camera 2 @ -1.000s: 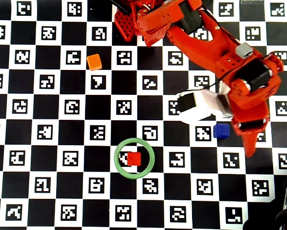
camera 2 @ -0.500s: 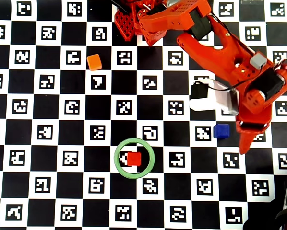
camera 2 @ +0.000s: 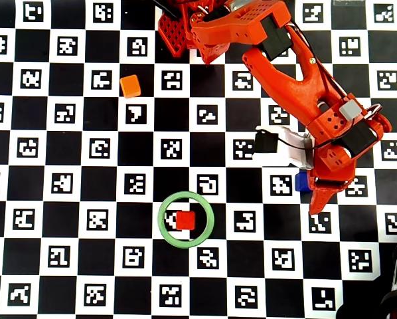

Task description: Grab the red cube then put it in the green circle then put the blue cube on top and finally the orange cube on top

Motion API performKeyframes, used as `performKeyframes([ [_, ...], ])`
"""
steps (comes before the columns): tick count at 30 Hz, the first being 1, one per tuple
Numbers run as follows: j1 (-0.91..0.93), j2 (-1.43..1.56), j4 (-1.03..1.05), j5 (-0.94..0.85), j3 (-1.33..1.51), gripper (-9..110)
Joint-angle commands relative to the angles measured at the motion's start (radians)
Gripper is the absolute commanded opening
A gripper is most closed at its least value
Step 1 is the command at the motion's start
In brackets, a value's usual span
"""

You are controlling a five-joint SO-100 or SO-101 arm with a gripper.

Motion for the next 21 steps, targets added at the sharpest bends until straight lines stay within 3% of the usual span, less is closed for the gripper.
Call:
performKeyframes([
  [1,0.014,0.101,-0.046,-0.011,0.02,50],
  [21,0.029,0.077,-0.202,-0.021,0.135,49],
])
